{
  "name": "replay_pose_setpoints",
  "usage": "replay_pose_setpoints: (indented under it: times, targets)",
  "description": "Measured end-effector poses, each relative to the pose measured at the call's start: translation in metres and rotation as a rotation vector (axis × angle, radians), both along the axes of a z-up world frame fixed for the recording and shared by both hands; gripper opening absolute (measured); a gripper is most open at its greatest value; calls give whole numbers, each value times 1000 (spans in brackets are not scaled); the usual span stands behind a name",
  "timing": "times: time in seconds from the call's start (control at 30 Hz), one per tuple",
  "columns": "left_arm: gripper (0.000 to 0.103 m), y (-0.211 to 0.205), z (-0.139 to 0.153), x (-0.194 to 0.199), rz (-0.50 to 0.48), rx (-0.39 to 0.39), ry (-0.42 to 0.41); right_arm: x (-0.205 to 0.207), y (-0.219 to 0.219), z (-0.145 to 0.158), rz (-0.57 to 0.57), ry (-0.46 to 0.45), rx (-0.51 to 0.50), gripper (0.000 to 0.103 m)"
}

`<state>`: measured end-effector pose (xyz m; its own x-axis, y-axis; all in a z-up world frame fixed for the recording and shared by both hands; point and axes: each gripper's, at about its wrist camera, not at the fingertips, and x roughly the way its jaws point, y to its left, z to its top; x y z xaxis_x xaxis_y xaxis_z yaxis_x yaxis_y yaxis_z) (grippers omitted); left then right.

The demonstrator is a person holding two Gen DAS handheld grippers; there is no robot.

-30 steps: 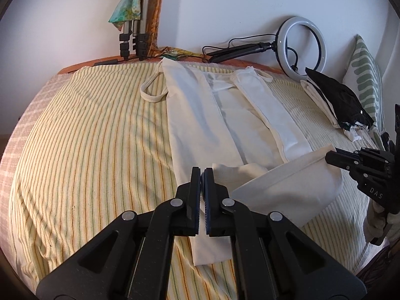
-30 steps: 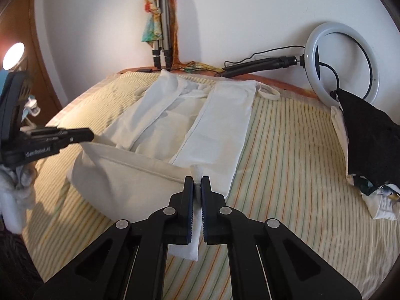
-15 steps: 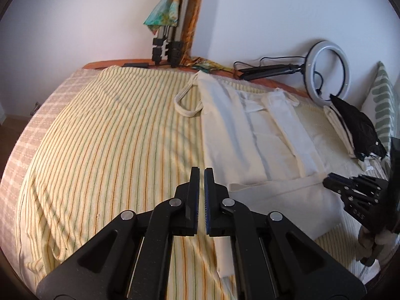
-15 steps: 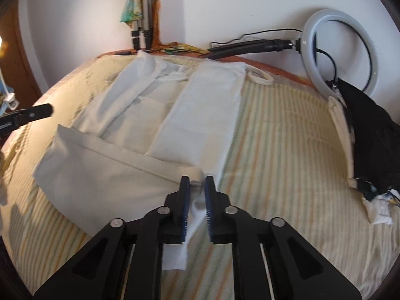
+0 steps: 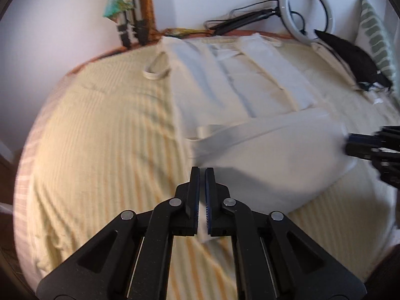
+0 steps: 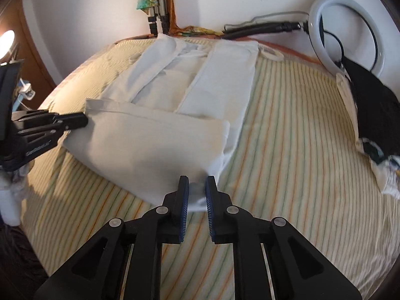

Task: Fold small clothes
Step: 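Release the hem and withdraw the right gripper, then grasp the white top's strap end with the left gripper while the right gripper grasps the other strap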

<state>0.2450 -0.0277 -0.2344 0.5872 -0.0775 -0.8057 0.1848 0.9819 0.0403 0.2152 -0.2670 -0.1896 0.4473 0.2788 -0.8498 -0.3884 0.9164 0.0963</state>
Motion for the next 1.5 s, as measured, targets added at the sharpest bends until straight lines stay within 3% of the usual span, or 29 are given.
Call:
replay_pose_setpoints:
  times: [0.1, 0.2, 0.4, 0.57, 0.6, 0.7, 0.73, 0.83, 0.9, 0.97, 1.0, 1.07, 1.13, 1.2, 1.3, 1.33, 1.43, 1.5]
  targets:
    - [2, 13, 6, -3, 63, 34, -22, -14, -19, 7, -37, 15, 26, 12]
    - [2, 26, 26, -12, 93, -17, -47, -33, -35, 20, -68, -11, 37, 12]
    - [2, 32, 73, -38, 82, -118, -112, -72, -50, 60, -107, -145, 102, 35]
    - [2, 27, 104, -58, 61, -150, -147, -87, -52, 93, -89, -161, 142, 36]
    - [2, 27, 108, -61, 64, -169, -144, -90, -52, 99, -81, -176, 146, 40]
    - [2, 31, 118, -62, 83, -236, -123, -94, -53, 115, -76, -220, 180, 75]
    - [2, 33, 121, -60, 92, -254, -112, -94, -53, 117, -73, -232, 179, 77]
    - [3, 35, 133, -49, 98, -302, -68, -84, -51, 118, -77, -251, 147, 77]
    - [9, 34, 142, -41, 78, -301, -88, -71, -54, 117, -86, -229, 171, 77]
    - [38, 31, 143, -30, 72, -267, -120, -60, -57, 117, -94, -217, 196, 77]
    - [41, 30, 140, -23, 60, -253, -124, -47, -58, 116, -100, -211, 207, 77]
    - [41, 27, 128, -4, 47, -221, -105, -33, -61, 113, -111, -202, 222, 75]
    - [41, 26, 114, 18, 36, -205, -76, -7, -62, 105, -122, -162, 249, 60]
    - [41, 26, 99, 46, 29, -198, -42, 17, -64, 96, -127, -127, 272, 53]
    - [41, 30, 80, 84, 21, -202, -11, 55, -61, 78, -117, -74, 272, 52]
    - [41, 31, 75, 95, 24, -203, -5, 63, -59, 73, -112, -65, 273, 47]
    - [33, 38, 55, 136, 37, -240, 40, 104, -52, 50, -99, -11, 287, 46]
    - [33, 41, 40, 163, 50, -283, 78, 129, -49, 34, -96, 25, 302, 46]
